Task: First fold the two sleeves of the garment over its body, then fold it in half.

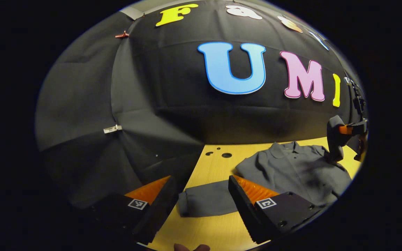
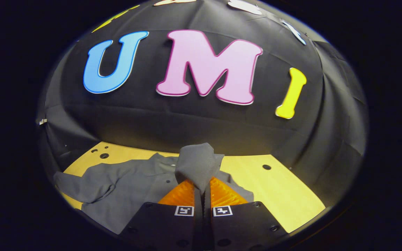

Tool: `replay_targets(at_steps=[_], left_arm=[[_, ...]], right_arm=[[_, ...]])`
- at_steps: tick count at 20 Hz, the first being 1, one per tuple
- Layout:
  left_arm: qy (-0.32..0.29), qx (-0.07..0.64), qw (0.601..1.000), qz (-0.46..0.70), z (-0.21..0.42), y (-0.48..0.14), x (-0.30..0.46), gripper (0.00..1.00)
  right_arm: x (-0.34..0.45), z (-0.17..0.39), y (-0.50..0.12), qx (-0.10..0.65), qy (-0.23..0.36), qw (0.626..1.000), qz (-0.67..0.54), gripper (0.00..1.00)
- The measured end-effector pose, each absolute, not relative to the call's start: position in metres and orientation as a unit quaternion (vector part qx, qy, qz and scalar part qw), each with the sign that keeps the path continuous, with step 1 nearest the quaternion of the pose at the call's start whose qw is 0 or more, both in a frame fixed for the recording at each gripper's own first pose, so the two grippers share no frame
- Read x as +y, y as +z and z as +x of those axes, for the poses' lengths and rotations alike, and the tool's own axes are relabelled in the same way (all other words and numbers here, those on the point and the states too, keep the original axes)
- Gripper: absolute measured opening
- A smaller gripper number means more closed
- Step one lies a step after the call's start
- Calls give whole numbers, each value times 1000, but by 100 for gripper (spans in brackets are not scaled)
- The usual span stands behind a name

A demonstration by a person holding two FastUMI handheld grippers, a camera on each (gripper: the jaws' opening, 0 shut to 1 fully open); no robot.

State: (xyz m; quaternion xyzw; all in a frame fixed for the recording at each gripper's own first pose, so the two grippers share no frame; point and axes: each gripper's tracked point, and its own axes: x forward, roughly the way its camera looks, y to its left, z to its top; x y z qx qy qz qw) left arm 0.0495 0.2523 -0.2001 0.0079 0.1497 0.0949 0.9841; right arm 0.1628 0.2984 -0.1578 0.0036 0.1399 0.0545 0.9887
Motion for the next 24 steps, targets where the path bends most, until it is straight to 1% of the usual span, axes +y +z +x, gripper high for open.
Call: replay_targets(at_steps=[5, 10, 13, 14, 15, 17, 18, 20, 21, 22, 23, 24], left_arm=[[88, 195, 977, -26, 65, -251, 266, 98], [101, 228, 968, -38, 82, -293, 283, 98], [101, 258, 959, -57, 87, -319, 286, 98], [100, 268, 956, -62, 89, -325, 287, 97], [102, 274, 954, -65, 91, -333, 288, 98], [106, 287, 949, -72, 93, -343, 290, 97], [108, 293, 947, -76, 93, -347, 291, 97], [109, 305, 943, -80, 93, -353, 291, 98], [105, 309, 941, -84, 92, -358, 288, 98], [104, 316, 939, -85, 93, -362, 286, 96], [103, 323, 937, -86, 93, -368, 286, 96], [104, 332, 933, -89, 93, -375, 286, 96]], right_arm=[[365, 168, -198, 179, 88, 980, 3, 5], [423, 170, -243, 222, 123, 967, -5, 5], [444, 167, -265, 251, 137, 958, -4, 9], [450, 164, -268, 257, 144, 956, 1, 15], [457, 161, -270, 265, 153, 952, 8, 16], [471, 153, -274, 277, 177, 944, 22, 23], [477, 149, -274, 280, 191, 940, 28, 34], [496, 135, -262, 279, 236, 929, 60, 43], [510, 125, -254, 278, 269, 918, 89, 46], [522, 113, -243, 277, 300, 905, 118, 53], [524, 104, -231, 271, 319, 898, 136, 59], [520, 99, -222, 266, 324, 897, 141, 75]])
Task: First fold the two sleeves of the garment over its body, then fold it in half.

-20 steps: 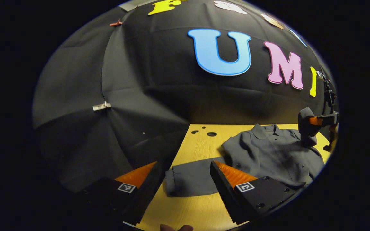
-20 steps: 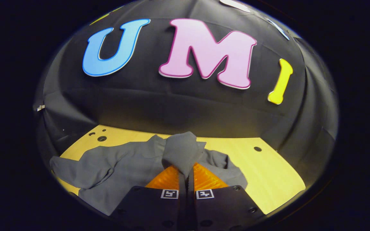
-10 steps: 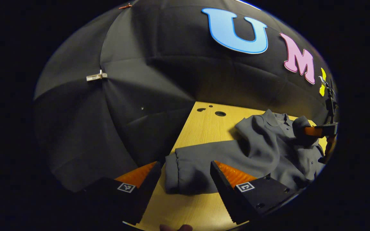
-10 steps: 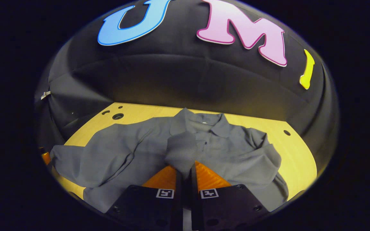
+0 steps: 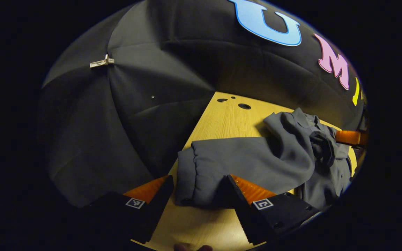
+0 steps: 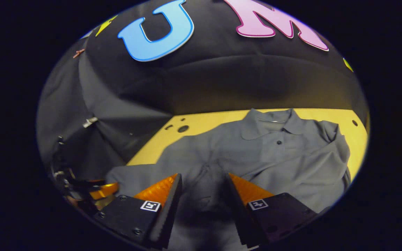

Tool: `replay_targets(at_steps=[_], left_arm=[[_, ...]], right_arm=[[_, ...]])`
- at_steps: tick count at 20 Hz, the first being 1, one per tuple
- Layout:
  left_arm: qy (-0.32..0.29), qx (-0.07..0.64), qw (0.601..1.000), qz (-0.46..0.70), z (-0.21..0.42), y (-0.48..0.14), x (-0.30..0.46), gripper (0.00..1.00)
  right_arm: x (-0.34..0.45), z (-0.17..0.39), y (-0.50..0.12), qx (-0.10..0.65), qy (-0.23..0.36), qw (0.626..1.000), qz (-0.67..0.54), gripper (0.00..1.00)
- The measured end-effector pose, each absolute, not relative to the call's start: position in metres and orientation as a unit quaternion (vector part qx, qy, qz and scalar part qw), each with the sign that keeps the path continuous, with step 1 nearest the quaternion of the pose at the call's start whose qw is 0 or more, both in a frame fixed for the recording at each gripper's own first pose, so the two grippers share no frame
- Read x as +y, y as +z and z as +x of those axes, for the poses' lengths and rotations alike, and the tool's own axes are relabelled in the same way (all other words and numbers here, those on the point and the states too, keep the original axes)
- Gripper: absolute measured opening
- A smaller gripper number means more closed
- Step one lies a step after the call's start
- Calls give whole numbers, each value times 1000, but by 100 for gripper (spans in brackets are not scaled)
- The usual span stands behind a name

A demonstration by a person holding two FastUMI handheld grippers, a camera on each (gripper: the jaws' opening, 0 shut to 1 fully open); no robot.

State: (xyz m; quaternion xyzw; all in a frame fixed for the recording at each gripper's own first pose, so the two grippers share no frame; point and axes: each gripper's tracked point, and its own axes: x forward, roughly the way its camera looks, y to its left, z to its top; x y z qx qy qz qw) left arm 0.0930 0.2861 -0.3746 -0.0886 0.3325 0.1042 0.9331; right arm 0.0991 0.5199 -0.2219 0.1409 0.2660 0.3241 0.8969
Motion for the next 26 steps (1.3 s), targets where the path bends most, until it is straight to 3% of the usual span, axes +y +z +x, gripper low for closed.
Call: replay_targets(at_steps=[5, 10, 12, 16, 17, 18, 26], left_arm=[[107, 366, 923, -44, 95, -386, 285, 91], [99, 376, 920, -52, 96, -387, 273, 19], [113, 374, 918, -58, 94, -381, 272, 11], [119, 318, 939, -52, 101, -332, 262, 8], [118, 306, 943, -54, 103, -317, 256, 8], [116, 295, 947, -57, 105, -305, 248, 8], [76, 228, 968, -74, 137, -221, 169, 7]], right_arm=[[447, 91, -203, 250, 288, 917, 121, 77], [372, 75, -203, 249, 239, 931, 117, 78], [349, 71, -203, 247, 223, 935, 122, 83], [307, 64, -202, 243, 205, 939, 133, 88], [296, 61, -206, 247, 200, 938, 139, 82], [286, 61, -209, 250, 194, 938, 143, 95], [230, 62, -222, 251, 174, 942, 138, 99]])
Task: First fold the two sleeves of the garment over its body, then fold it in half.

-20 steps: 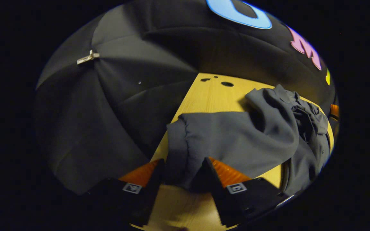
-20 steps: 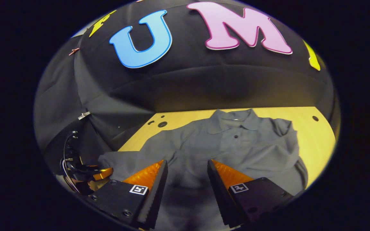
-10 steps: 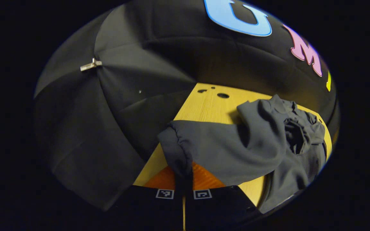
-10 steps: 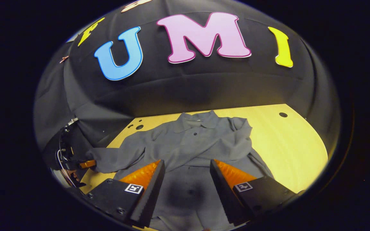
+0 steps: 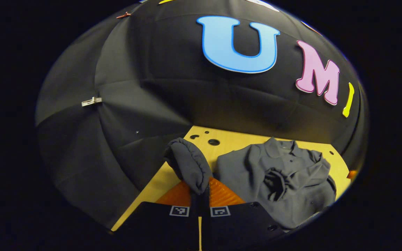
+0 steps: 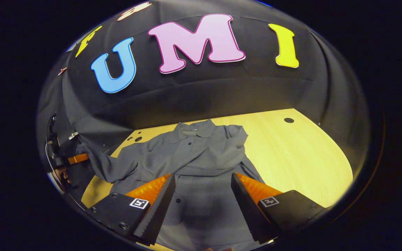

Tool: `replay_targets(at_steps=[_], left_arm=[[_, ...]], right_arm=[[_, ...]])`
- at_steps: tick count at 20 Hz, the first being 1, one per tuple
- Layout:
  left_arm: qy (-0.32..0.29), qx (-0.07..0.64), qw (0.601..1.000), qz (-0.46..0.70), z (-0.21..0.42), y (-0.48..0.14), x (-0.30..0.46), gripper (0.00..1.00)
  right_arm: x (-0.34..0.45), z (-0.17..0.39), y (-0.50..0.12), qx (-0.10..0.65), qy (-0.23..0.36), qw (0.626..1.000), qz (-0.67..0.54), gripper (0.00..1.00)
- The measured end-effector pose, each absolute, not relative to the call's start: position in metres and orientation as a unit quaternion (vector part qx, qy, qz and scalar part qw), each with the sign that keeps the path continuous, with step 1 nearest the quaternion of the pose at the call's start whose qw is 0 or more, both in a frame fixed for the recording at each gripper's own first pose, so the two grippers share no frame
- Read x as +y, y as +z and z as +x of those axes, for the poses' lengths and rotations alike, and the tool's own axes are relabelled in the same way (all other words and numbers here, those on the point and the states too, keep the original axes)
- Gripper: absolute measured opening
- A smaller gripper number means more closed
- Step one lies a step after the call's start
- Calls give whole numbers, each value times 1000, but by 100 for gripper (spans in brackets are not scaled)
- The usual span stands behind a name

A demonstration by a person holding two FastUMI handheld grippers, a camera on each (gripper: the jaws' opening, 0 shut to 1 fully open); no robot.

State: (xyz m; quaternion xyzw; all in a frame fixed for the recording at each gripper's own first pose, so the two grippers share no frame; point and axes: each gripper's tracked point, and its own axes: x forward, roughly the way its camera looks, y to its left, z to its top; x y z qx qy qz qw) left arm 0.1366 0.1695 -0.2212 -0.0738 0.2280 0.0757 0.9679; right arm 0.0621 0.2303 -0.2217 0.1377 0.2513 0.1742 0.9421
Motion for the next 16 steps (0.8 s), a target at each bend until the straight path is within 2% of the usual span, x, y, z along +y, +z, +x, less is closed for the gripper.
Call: replay_targets(at_steps=[16], left_arm=[[-96, 175, 978, -61, 207, -162, -79, 7]], right_arm=[[134, 73, -262, 267, 140, 939, 164, 99]])
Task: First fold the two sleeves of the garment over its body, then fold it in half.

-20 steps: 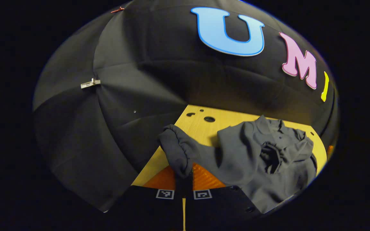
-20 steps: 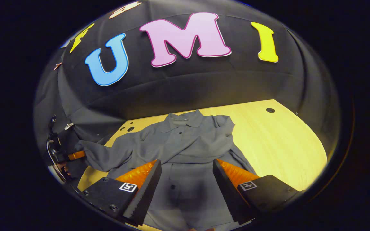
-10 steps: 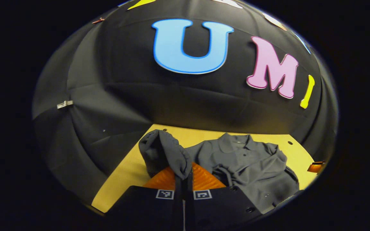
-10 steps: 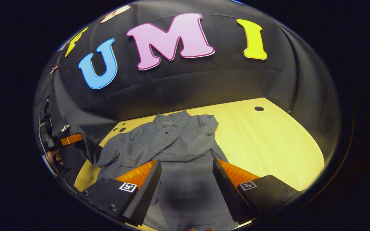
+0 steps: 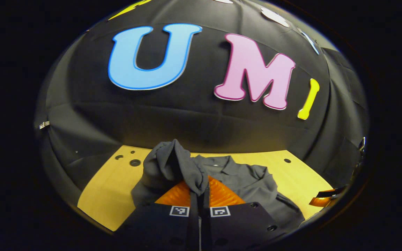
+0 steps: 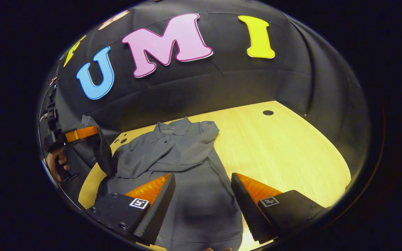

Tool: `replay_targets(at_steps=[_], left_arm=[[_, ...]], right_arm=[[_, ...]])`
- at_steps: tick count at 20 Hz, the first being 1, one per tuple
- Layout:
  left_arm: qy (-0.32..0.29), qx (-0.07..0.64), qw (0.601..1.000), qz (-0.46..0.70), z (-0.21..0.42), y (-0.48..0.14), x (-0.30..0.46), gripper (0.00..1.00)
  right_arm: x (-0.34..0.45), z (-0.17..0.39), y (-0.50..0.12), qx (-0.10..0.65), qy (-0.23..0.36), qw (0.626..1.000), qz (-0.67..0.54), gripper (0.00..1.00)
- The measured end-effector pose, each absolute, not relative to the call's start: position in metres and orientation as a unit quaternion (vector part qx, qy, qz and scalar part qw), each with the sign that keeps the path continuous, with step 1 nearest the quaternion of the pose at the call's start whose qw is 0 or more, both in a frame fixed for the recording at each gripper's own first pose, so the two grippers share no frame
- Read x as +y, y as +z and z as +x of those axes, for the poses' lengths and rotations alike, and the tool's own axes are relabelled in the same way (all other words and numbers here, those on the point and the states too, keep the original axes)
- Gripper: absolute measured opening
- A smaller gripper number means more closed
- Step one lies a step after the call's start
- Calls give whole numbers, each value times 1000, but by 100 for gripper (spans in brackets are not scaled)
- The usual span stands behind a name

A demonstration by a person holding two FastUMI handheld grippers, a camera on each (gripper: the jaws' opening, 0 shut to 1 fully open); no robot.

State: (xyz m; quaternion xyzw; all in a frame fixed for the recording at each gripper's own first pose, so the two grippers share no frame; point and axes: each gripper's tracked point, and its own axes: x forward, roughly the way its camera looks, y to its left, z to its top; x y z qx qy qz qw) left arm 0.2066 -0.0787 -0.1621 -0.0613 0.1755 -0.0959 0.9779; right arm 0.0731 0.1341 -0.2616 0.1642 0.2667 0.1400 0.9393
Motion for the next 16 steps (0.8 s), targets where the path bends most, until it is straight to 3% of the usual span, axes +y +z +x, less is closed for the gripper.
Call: replay_targets(at_steps=[9, 16], left_arm=[[-163, 200, 966, -27, 214, -202, -197, 8], [-170, 244, 955, 6, 222, -267, -259, 7]], right_arm=[[79, 80, -289, 288, 114, 934, 176, 99], [49, 88, -308, 303, 113, 930, 176, 99]])
